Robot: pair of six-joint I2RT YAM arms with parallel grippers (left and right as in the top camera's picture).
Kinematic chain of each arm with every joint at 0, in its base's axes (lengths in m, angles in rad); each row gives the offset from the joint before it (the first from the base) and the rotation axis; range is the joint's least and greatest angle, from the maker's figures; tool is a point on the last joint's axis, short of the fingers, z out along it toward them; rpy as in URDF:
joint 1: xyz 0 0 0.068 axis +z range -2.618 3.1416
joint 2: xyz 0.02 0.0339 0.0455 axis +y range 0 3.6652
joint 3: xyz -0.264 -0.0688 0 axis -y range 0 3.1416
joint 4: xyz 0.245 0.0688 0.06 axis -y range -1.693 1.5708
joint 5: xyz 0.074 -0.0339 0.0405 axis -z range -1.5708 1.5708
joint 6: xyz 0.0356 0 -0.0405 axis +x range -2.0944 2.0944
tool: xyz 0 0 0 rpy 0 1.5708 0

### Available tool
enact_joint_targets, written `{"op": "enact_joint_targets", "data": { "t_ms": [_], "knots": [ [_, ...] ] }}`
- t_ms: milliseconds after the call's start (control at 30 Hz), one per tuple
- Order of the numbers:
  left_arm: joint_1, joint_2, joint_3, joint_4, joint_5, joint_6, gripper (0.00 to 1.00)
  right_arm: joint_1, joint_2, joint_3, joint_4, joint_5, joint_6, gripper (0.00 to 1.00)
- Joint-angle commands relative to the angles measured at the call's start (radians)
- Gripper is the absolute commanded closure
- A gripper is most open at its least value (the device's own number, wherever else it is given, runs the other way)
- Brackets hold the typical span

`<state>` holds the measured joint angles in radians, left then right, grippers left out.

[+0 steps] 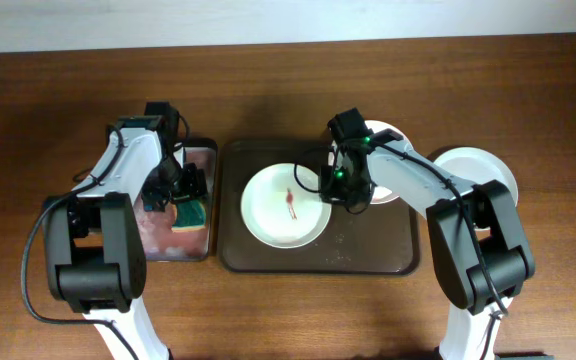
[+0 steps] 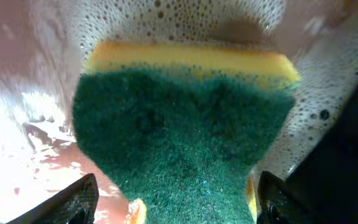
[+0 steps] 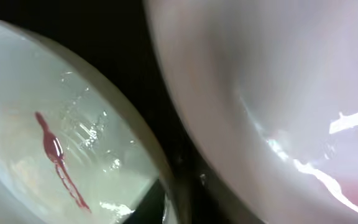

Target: Clean dirty plates on tray and stack at the side

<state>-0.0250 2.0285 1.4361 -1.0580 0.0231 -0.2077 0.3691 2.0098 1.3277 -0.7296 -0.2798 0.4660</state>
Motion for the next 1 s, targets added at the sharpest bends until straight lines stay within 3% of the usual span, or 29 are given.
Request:
{"op": "enact_joint_targets", "data": {
  "t_ms": [0,133,167,233,367,400,500,533,567,633,733,900,967],
  "knots": [
    [-0.004,-0.027,-0.052,0.010,0.015,0.011,0.21,0.018,-0.018,0.002,-0.032,0.029,-0.018,0.96],
    [-0.006,-0.027,-0.071,0.009,0.034,0.011,0.31,0.071,-0.018,0.002,-0.045,0.031,-0.024,0.96],
    [-0.006,-0.027,-0.074,0.010,0.034,0.011,0.39,0.082,-0.018,0.002,-0.045,0.035,-0.024,0.96],
    [-0.006,-0.028,-0.074,0.010,0.033,0.012,0.63,0.085,-0.018,0.002,-0.050,0.049,-0.024,0.96],
    [-0.005,-0.028,-0.074,0.030,0.032,0.012,0.82,0.082,-0.018,0.002,-0.071,0.057,-0.024,0.96],
    [-0.005,-0.028,-0.074,0.039,0.032,0.012,1.00,0.081,-0.018,0.002,-0.072,0.057,-0.024,0.96],
    [-0.005,-0.028,-0.073,0.055,0.032,0.012,1.00,0.081,-0.018,0.002,-0.079,0.056,-0.024,0.94],
    [-0.005,-0.028,-0.072,0.054,0.032,0.012,1.00,0.081,-0.018,0.002,-0.079,0.056,-0.024,0.87],
    [-0.005,-0.028,-0.068,0.054,0.032,0.012,0.91,0.081,-0.018,0.002,-0.079,0.056,-0.024,0.81],
    [-0.005,-0.028,-0.051,0.051,0.032,0.012,0.67,0.081,-0.018,0.002,-0.074,0.057,-0.024,0.80],
    [-0.005,-0.028,-0.010,0.039,0.032,0.012,0.51,0.063,-0.018,0.016,-0.068,0.056,-0.024,0.80],
    [-0.005,-0.029,0.035,0.028,0.026,0.012,0.53,0.048,-0.018,0.063,-0.094,0.056,-0.051,0.84],
    [-0.005,-0.029,0.035,0.024,0.013,0.012,0.68,0.048,-0.018,0.063,-0.102,0.056,-0.051,0.89]
  ]
}}
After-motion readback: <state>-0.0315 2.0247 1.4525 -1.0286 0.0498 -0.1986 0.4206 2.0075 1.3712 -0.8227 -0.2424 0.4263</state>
